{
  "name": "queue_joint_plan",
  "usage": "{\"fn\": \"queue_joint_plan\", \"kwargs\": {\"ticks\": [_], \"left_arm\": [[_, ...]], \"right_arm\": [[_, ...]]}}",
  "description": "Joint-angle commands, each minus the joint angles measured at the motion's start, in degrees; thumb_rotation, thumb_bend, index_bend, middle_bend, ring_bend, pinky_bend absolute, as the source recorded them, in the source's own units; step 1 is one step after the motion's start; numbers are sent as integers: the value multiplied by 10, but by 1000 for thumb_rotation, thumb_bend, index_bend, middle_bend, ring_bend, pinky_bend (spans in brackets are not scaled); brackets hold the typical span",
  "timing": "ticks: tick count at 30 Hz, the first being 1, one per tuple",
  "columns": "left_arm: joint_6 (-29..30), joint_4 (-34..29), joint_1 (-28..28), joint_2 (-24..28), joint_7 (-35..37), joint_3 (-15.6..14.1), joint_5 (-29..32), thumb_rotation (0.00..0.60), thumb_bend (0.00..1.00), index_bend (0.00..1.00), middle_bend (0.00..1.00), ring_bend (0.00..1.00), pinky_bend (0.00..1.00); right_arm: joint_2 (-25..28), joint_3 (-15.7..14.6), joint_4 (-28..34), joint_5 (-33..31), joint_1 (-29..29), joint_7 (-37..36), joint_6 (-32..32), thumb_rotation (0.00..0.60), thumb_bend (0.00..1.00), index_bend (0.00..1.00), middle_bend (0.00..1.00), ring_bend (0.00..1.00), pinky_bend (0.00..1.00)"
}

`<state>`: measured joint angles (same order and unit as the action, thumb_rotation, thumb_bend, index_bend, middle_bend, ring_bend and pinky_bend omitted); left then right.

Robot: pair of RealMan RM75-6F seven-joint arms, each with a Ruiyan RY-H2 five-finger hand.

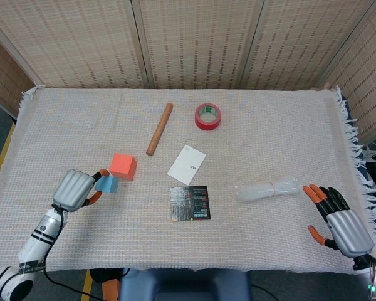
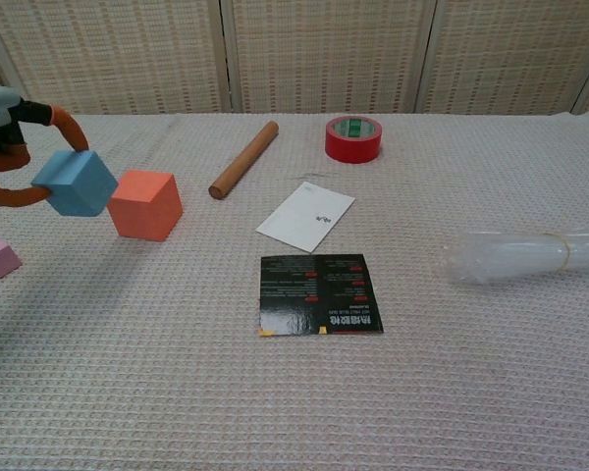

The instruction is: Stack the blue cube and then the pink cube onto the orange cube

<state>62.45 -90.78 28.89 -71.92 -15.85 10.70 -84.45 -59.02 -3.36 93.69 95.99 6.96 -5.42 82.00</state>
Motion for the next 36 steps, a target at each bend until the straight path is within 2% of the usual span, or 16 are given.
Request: {"fn": "queue_joint_plan", "kwargs": {"ticks": [1,6,16,28,36], "left_arm": [[-36,4,32,2,-7,20,30,600,334,579,1000,1000,1000],[-72,34,70,-15,-8,31,57,600,333,582,1000,1000,1000],[-109,103,129,-60,-22,34,79,600,333,579,1000,1000,1000],[-130,176,158,-89,-5,20,97,600,332,580,1000,1000,1000],[-134,186,164,-87,-3,11,108,600,333,571,1000,1000,1000]], "right_arm": [[-1,2,0,-4,0,3,-2,600,294,0,0,0,0],[-3,7,0,-16,-1,10,-2,600,294,0,0,0,0],[-7,16,-3,-40,3,20,-19,600,294,0,0,0,0],[-7,23,-5,-55,1,26,-20,600,293,0,0,0,0],[-7,25,-4,-58,2,27,-23,600,293,0,0,0,0]]}}
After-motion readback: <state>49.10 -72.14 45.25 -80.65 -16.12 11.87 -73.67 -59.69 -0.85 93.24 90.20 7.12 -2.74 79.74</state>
